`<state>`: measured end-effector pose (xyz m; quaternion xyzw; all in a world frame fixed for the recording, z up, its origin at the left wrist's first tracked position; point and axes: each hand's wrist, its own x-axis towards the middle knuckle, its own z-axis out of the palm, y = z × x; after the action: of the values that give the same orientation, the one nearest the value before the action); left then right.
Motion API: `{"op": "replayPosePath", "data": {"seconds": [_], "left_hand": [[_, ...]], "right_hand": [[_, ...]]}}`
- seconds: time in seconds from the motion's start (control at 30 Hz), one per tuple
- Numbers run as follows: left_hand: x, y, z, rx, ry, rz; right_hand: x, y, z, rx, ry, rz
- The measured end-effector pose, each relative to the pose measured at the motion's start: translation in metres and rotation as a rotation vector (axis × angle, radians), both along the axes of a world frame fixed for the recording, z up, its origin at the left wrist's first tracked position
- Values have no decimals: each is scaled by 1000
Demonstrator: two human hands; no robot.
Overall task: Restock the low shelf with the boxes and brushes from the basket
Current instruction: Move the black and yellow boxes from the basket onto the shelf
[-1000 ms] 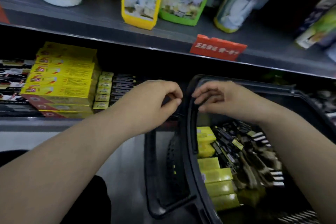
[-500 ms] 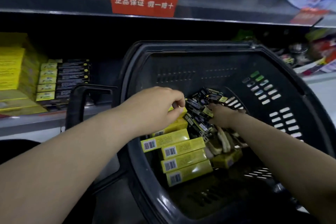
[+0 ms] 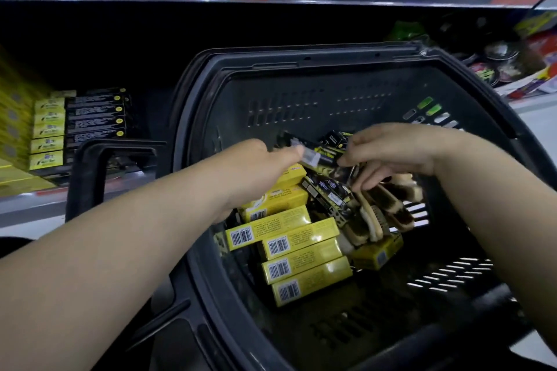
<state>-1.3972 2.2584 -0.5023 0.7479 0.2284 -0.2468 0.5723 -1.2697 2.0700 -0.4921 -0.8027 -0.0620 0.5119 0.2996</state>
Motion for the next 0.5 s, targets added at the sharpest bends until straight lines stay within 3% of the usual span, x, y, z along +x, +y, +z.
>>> {"op": "replayPosePath", "data": {"seconds": [0.1,0.23,0.3,0.4,0.47,0.5], "left_hand": [[-1,-15,0,-188,55,109],[-3,-24,-1,-356,33,262],[-5,-23,-2,-391,38,324],[-2,-19,-4,-398,38,360],[0,-16,-4,-399,41,377],[1,-15,-5,-405,48,391]], "right_hand": [[-27,20,20,156,-37,101],[-44,41,13,65,-413,402],[-44,41,11,147,-345,444],[-31,31,5,236,-91,427],[-13,15,-17,129,-96,334],[-4,6,-33,-24,-201,346]]}}
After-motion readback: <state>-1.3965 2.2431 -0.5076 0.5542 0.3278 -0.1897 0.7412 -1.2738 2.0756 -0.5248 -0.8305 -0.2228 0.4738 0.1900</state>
